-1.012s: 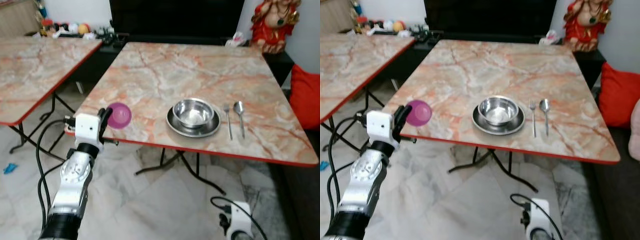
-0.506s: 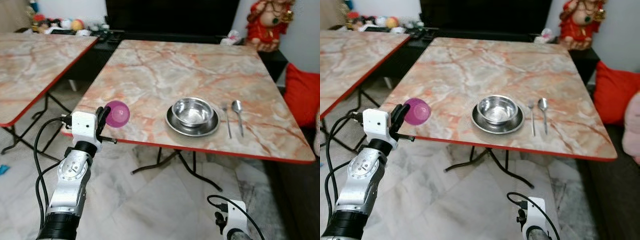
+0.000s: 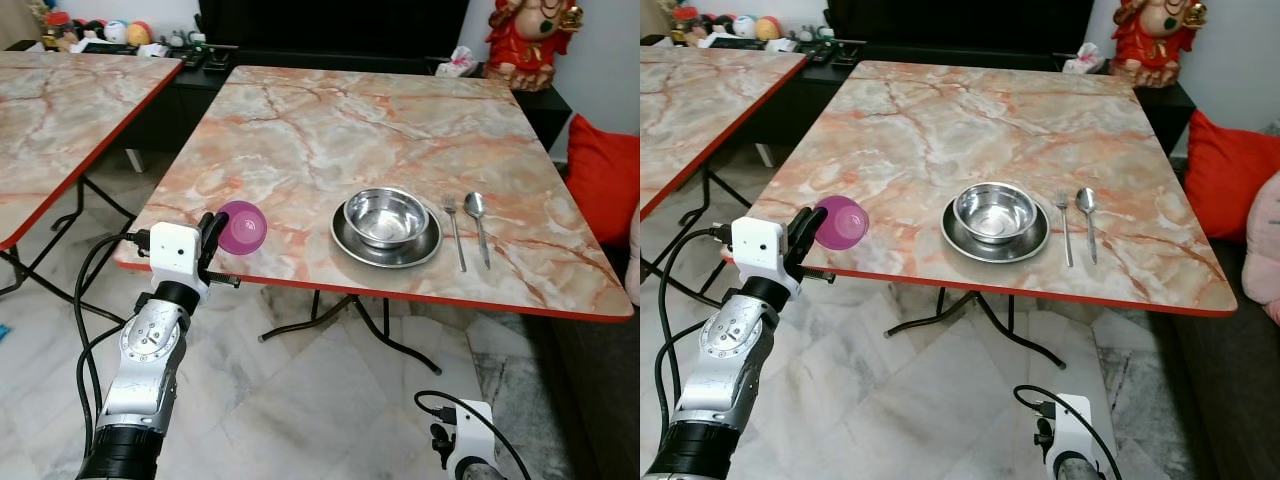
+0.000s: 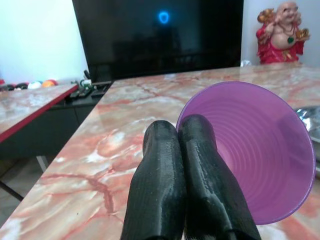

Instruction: Setting the table

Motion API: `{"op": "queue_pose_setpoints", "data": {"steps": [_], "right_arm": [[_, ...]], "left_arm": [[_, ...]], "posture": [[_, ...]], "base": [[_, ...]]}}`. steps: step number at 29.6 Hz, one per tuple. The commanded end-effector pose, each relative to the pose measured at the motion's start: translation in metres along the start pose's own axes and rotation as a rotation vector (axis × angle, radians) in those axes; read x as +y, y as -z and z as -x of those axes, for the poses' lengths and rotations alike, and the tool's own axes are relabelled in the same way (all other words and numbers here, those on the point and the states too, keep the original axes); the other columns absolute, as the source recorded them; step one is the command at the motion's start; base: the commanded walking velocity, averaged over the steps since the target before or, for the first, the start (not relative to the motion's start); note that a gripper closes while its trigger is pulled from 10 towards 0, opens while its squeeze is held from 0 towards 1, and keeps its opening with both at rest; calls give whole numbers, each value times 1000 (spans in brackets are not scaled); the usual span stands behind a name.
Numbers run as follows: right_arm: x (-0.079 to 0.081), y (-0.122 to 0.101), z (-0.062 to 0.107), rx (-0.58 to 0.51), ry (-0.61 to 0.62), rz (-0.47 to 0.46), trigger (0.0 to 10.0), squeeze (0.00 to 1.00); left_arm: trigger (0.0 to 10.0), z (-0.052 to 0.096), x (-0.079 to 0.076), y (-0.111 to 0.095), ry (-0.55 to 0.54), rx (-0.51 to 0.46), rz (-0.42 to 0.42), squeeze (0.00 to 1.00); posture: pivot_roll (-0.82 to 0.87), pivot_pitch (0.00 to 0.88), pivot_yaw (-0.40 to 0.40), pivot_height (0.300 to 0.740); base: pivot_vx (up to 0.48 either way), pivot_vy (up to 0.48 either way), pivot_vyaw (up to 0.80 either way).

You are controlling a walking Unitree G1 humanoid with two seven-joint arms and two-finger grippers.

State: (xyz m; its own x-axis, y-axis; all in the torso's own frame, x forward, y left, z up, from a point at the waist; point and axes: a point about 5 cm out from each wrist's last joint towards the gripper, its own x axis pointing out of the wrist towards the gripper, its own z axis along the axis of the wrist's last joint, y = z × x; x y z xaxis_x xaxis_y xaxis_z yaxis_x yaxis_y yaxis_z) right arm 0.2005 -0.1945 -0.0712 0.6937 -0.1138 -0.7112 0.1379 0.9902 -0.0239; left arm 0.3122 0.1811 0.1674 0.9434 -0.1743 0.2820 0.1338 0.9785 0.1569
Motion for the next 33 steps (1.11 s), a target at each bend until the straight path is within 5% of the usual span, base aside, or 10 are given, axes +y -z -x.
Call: {"op": "queue_pose_setpoints", "data": {"steps": [1,9,33], "right_arm": [[-4,-1,0,-6,11,2,10000,0],[-4,-1,0,-3,7,4,10000,0],[-4,-1,0,-2,2,10,10000,0]], "left_arm": [[10000,-1,-4,-4,18,-10,4,0],[10000,-1,-4,-4,19,-8,6,0],[10000,-5,-1,-5,44,34,121,0]], "posture": [[112,42,-22,740],[113,42,-24,740],[114,43,-27,740]], "base": [[0,-386,0],[0,-359,0],[0,0,0]]}}
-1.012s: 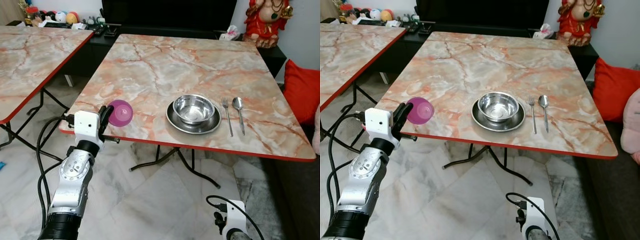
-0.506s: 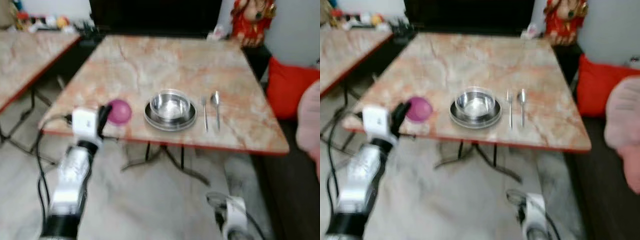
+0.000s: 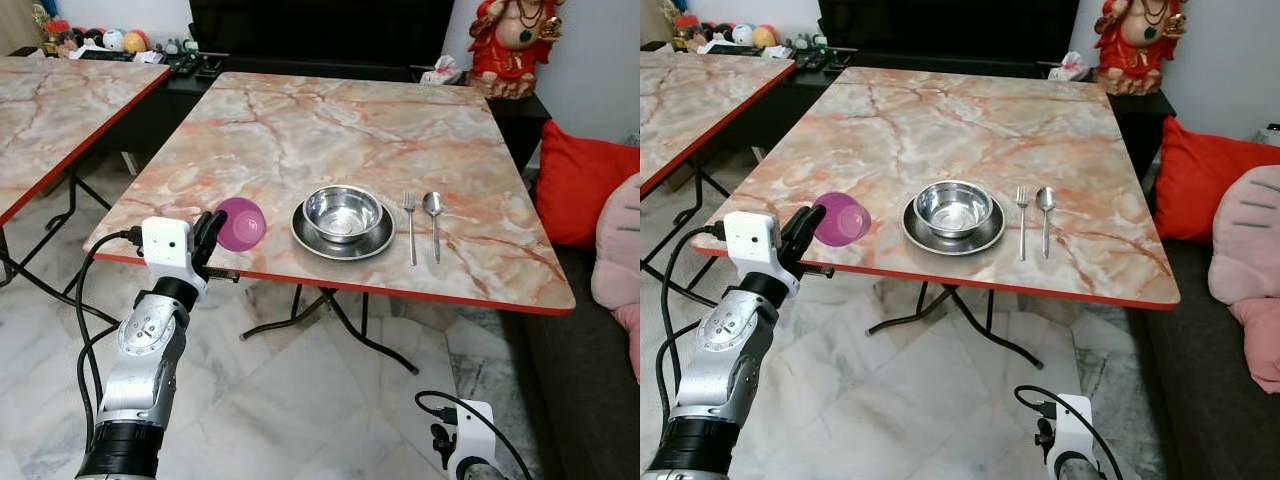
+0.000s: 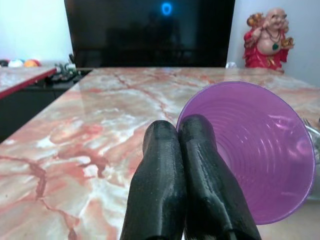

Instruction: Setting the table

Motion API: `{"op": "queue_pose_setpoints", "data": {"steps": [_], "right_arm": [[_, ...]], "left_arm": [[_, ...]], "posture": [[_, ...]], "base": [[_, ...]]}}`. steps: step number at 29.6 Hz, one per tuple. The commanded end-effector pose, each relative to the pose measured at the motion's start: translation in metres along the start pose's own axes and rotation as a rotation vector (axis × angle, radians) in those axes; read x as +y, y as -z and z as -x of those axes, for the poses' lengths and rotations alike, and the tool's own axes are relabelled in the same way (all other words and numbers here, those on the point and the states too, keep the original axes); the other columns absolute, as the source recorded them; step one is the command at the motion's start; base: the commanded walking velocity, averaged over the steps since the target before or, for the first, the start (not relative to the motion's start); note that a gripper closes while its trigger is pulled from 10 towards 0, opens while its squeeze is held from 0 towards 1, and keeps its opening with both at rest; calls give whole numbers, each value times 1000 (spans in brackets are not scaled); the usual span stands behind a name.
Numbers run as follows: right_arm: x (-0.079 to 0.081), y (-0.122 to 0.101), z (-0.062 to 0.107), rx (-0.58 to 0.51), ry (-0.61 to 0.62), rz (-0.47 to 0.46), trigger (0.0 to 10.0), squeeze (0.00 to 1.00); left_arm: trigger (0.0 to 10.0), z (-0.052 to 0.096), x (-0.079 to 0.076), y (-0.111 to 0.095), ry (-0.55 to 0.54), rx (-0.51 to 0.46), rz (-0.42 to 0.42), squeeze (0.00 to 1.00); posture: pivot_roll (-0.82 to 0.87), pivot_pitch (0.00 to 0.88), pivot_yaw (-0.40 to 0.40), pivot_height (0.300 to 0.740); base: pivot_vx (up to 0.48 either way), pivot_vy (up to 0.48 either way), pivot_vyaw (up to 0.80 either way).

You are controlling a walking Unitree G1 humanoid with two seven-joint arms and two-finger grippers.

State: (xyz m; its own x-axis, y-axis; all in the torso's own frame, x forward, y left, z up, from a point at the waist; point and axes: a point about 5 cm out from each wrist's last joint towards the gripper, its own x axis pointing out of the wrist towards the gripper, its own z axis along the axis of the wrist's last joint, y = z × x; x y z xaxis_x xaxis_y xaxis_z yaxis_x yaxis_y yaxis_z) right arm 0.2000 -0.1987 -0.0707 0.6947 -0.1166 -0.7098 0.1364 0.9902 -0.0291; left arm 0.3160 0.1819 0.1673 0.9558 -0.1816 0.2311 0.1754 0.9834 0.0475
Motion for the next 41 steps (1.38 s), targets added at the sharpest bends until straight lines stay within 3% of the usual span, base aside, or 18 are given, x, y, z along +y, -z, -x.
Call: {"op": "queue_pose_setpoints", "data": {"steps": [1,5,8,12,18,25,30,35,41], "right_arm": [[1,-1,0,0,-2,6,10000,0],[1,-1,0,0,-5,11,10000,0],[0,-1,0,1,2,5,10000,0],[-1,-1,0,1,1,7,10000,0],[-2,0,0,-4,-1,14,10000,0],[-1,0,0,2,-7,20,10000,0],[-1,0,0,2,3,10,10000,0],[-1,-1,0,5,11,13,10000,0],[-5,-5,-1,-11,24,18,10000,0]], "left_arm": [[10000,-1,-4,-7,55,-15,4,0],[10000,4,-10,-10,322,29,-123,0],[10000,6,-5,-9,373,63,-161,0],[10000,7,-3,-5,345,74,-139,0],[10000,8,3,-2,158,44,-14,0],[10000,5,-1,-4,116,27,27,0],[10000,0,8,-9,73,17,65,0],[10000,-3,4,-9,120,29,37,0],[10000,-13,-18,-2,209,48,54,0]], "posture": [[112,44,-28,740],[122,45,-28,740],[123,42,-25,740],[118,35,-27,740],[120,23,-34,740],[116,29,-29,740],[113,35,-26,740],[109,29,-13,740],[50,10,24,740]], "base": [[0,0,0],[0,0,0],[0,0,0],[0,0,0],[0,0,0],[0,0,0],[0,0,0],[0,0,0],[0,0,0]]}}
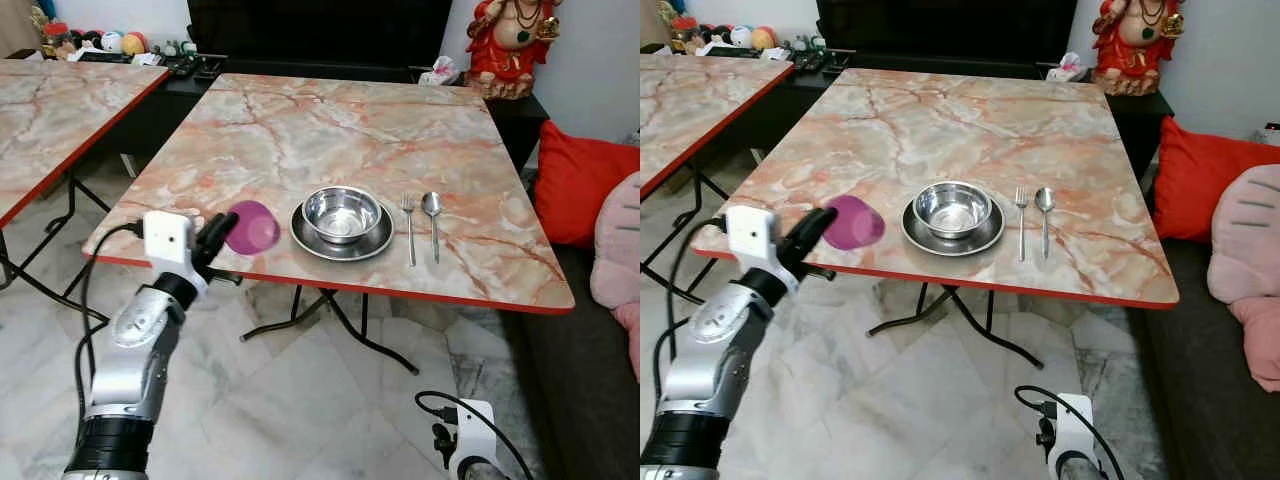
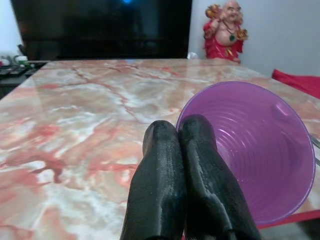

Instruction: Setting the table

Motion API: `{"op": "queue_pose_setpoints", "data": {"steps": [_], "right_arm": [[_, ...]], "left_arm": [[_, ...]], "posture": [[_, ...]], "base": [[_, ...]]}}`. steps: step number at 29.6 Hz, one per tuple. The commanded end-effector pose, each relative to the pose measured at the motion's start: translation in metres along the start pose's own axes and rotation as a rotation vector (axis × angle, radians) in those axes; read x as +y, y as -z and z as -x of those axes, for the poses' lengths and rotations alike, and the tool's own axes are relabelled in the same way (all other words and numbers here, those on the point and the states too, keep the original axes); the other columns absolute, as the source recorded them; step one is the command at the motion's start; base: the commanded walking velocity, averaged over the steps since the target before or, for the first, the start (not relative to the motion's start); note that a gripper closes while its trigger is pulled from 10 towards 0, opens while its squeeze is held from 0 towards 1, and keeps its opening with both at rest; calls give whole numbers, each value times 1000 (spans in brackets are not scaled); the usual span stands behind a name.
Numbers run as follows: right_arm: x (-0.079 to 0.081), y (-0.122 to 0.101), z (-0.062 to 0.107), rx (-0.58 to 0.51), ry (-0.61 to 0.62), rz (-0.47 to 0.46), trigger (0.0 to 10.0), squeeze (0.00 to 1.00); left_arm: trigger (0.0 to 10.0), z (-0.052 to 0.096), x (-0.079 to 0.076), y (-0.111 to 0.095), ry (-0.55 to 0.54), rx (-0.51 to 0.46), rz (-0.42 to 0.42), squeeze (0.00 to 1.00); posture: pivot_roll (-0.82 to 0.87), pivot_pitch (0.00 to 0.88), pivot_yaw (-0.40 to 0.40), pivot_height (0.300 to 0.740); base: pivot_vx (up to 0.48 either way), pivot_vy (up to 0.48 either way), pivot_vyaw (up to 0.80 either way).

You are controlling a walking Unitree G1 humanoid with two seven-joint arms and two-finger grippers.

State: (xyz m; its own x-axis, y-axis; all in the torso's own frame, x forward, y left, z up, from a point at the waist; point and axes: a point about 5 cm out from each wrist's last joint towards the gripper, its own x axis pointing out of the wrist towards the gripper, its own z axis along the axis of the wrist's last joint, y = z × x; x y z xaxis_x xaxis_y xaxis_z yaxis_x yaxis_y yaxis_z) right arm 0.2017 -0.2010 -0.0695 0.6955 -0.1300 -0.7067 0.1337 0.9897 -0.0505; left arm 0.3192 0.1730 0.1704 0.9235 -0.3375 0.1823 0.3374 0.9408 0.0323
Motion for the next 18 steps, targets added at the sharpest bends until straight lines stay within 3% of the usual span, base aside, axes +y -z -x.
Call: {"op": "queue_pose_setpoints", "data": {"steps": [1,11,18], "right_arm": [[-3,-3,-1,-7,10,1,10000,0],[-20,-10,-1,-21,31,41,10000,0],[-27,-11,-1,-16,53,40,10000,0]], "left_arm": [[10000,-9,-9,0,48,5,4,0],[10000,-27,-32,4,112,-7,21,0],[10000,-30,-29,3,81,-29,12,0]], "posture": [[50,10,24,740],[-12,0,26,740],[-6,0,-6,740]], "base": [[0,0,0],[0,0,0],[0,0,0]]}}
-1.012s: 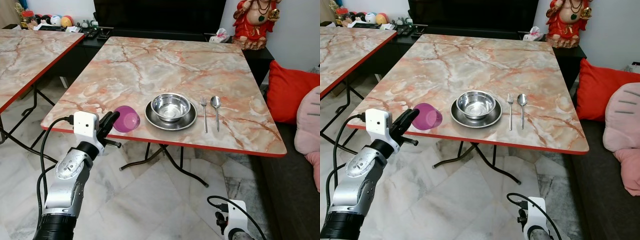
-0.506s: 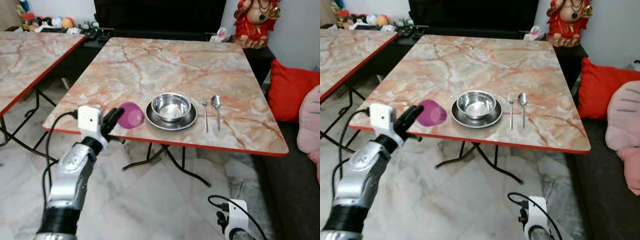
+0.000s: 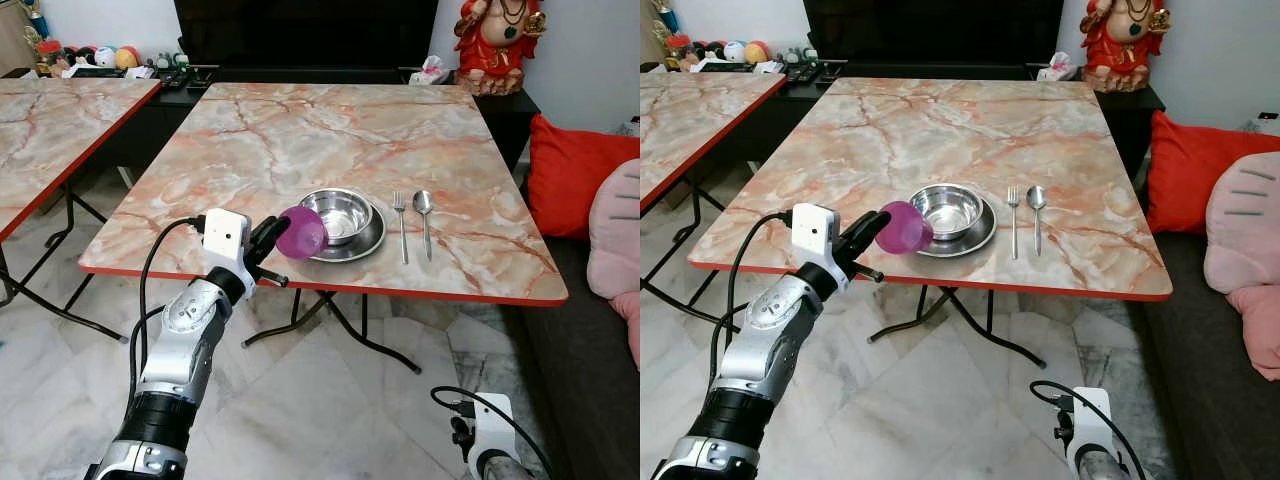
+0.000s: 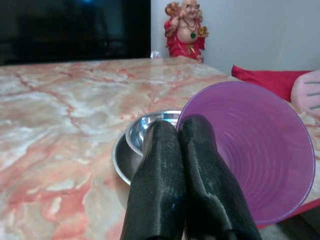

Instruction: Setting the table

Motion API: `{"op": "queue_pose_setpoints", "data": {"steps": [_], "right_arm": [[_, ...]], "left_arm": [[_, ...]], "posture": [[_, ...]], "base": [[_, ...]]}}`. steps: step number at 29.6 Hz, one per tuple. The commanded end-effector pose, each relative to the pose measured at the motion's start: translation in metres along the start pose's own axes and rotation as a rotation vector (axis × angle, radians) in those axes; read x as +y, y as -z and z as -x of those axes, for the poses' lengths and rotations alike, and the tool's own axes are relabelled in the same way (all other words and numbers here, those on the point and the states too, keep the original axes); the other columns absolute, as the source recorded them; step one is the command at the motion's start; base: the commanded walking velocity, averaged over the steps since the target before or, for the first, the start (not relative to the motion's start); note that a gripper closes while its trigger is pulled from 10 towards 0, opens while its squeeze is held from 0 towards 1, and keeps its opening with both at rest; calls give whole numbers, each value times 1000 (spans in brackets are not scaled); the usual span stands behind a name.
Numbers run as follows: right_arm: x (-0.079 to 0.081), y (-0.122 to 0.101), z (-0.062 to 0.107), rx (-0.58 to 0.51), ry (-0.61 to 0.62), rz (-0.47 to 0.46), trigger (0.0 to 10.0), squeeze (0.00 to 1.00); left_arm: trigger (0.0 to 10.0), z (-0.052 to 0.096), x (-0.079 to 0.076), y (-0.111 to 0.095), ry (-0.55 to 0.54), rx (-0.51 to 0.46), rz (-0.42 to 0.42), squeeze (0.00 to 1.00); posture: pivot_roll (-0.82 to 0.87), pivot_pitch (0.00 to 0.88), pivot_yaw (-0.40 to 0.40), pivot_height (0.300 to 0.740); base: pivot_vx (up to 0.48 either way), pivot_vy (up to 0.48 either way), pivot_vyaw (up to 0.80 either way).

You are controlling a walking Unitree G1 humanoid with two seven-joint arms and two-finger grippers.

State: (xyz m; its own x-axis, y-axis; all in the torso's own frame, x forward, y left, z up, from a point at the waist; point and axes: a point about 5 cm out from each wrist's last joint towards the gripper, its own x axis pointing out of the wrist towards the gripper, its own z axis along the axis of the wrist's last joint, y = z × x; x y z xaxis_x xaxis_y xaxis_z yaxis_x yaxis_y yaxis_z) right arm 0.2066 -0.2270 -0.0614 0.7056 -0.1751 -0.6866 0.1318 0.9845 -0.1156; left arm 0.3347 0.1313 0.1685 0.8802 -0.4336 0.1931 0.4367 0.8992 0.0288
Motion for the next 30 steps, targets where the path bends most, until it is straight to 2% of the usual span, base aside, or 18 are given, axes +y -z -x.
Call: {"op": "queue_pose_setpoints", "data": {"steps": [1,5,11,19,30], "right_arm": [[-2,-1,0,7,11,-14,10000,0],[1,-2,-1,14,-5,1,10000,0],[6,-2,-1,17,-21,-3,10000,0],[11,1,-1,21,-33,-17,10000,0],[15,4,0,29,-46,-21,10000,0]], "left_arm": [[10000,-1,6,-4,-34,-19,-13,0],[10000,5,20,-13,-128,-66,-2,0],[10000,20,36,-18,-224,-85,-23,0],[10000,21,44,-21,-232,-80,-39,0],[10000,22,53,-28,-256,-91,-21,0]], "posture": [[-2,0,-10,740],[39,0,-51,740],[75,0,-53,740],[80,0,-37,740],[94,0,-27,740]], "base": [[0,0,0],[0,0,0],[0,0,0],[0,0,0],[274,0,-85]]}}
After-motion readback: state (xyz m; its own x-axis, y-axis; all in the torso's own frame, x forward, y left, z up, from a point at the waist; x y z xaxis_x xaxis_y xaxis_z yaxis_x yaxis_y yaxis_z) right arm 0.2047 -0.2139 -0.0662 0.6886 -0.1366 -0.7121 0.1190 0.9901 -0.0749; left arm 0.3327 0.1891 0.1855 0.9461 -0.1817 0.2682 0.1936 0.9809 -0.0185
